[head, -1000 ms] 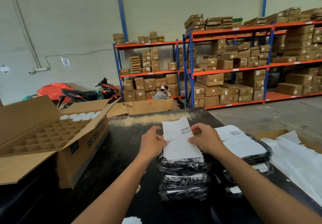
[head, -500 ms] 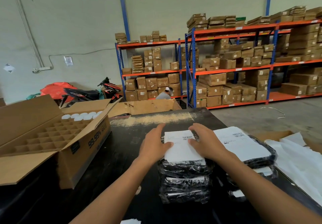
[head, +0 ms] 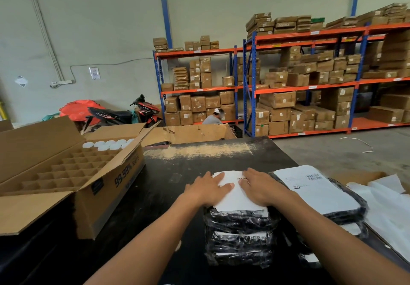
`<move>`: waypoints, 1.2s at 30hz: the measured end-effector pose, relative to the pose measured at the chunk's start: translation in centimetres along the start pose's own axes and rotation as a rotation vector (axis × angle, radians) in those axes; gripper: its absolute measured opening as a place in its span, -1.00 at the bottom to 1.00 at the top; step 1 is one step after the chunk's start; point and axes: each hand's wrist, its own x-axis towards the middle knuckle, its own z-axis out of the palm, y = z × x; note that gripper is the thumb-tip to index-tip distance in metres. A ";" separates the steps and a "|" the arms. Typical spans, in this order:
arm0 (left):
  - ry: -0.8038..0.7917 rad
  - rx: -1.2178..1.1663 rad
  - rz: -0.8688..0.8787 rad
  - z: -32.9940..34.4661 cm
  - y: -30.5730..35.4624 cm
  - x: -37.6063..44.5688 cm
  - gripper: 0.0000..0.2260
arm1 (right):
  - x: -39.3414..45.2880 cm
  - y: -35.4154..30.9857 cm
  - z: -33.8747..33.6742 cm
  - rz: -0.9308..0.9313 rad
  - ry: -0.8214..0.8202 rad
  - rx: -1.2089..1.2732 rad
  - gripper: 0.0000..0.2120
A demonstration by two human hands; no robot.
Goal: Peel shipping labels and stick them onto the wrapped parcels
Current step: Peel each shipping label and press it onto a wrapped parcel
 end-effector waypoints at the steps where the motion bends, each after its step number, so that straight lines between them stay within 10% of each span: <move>1: -0.009 0.002 -0.018 -0.2 -0.1 0.3 -0.38 | 0.2 -0.1 -0.2 0.019 -0.010 -0.018 -0.50; 36: 0.082 -0.130 0.041 -0.2 -0.3 -3.8 -0.50 | -2.2 -1.0 -0.2 0.082 0.080 0.241 -0.59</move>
